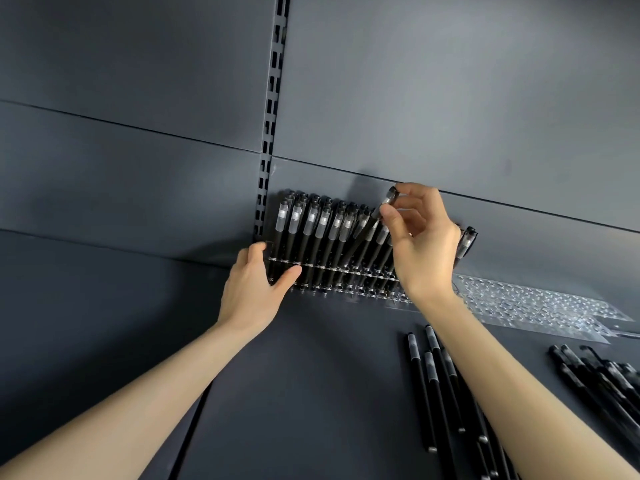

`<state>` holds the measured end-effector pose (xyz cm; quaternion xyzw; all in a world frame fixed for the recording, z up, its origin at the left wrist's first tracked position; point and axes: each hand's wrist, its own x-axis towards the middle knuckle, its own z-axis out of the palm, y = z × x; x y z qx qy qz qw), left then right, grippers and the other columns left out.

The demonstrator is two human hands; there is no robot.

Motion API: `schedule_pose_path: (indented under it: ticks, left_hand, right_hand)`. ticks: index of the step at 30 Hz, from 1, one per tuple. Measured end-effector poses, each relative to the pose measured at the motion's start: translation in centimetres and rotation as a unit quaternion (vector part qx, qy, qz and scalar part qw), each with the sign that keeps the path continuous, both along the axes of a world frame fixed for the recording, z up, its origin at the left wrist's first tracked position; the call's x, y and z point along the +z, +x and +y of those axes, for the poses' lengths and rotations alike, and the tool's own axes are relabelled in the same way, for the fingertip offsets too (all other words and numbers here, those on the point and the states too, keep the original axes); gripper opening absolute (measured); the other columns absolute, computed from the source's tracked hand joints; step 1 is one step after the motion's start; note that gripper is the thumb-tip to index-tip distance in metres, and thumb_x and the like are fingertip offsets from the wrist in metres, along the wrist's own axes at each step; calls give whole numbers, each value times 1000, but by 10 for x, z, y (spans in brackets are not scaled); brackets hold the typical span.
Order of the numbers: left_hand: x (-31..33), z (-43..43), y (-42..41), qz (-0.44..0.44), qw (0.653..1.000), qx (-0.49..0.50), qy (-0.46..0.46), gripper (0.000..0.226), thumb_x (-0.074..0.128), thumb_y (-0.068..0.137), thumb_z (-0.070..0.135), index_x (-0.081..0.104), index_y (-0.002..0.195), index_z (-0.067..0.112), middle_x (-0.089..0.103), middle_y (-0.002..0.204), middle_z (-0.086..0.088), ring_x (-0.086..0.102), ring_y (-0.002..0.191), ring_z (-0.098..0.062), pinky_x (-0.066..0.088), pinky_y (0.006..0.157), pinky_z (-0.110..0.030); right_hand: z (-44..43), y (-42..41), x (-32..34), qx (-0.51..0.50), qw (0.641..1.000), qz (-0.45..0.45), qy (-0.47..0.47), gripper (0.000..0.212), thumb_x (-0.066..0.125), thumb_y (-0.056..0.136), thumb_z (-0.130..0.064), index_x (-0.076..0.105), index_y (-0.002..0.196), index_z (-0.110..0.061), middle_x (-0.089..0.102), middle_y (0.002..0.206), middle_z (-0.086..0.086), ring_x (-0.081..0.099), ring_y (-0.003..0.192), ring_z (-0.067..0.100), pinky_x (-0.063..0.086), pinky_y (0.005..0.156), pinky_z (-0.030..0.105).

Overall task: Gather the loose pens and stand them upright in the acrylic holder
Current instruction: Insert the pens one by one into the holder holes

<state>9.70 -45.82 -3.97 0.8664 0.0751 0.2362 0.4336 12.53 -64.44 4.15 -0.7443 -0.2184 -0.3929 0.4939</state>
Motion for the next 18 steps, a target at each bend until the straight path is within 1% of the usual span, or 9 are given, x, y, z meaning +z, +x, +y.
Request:
schedule_pose_path:
  ticks: [2,4,6,9,11,13,14,16,18]
  left_hand:
    - [0,1,2,-5,1000,9,15,59,57,89,44,40,134,9,45,136,-9,47,121,-29,40,93,-38]
    - [-1,3,3,-8,1000,17,20,53,55,91,42,42,131,10,48,133,-9,51,115,-29,39,85,-34]
    - [-1,4,5,-6,1000,20,15,51,55,91,42,42,129,10,49,131,-8,52,111,-29,37,81,-32]
    - [-1,3,6,-4,1000,20,12,51,55,91,42,42,129,10,49,131,-8,52,112,-29,36,81,-31]
    - [-1,3,6,0,1000,23,14,51,55,92,42,42,129,10,48,132,-9,51,115,-29,34,81,-30]
    - [0,2,6,3,1000,24,16,51,54,92,42,41,129,10,48,132,-9,50,116,-29,34,81,-30]
    - [0,2,6,5,1000,24,17,51,54,92,42,41,129,10,48,132,-9,50,115,-30,34,81,-30]
    - [1,2,6,5,1000,26,15,51,54,92,42,41,129,10,47,132,-9,51,115,-30,35,81,-30]
    - [0,3,6,4,999,27,16,51,54,92,42,41,129,9,48,132,-9,50,115,-30,35,81,-31]
  right_hand:
    - [0,2,-1,-1,1000,0,-2,22,64,89,-10,54,101,-25,61,80,-14,63,71,13,50,64,28]
    - [-1,2,-1,-5,1000,-4,-13,20,64,89,-10,56,103,-22,62,81,-14,63,72,12,50,64,26]
    - [-2,4,-1,-10,999,-11,-31,18,64,89,-10,58,105,-16,61,81,-16,62,72,9,49,64,19]
    - [0,5,-6,-11,999,-9,-49,18,64,88,-8,60,105,-12,58,79,-19,59,68,-2,42,64,6]
    - [2,7,-12,-8,998,7,-63,19,65,88,-7,61,105,-13,58,80,-17,61,70,0,43,64,6]
    - [2,7,-16,-14,996,23,-82,20,65,88,-7,62,107,-13,59,80,-14,63,74,10,48,66,11]
    - [2,8,-16,-16,996,33,-87,21,65,88,-8,62,108,-13,59,79,-15,64,75,12,49,68,13]
    - [0,8,-13,-15,994,54,-94,21,64,89,-9,62,109,-15,60,78,-17,64,76,11,50,68,14]
    - [-2,9,-8,-10,992,68,-104,21,64,89,-9,62,109,-16,61,77,-16,63,76,9,48,68,10]
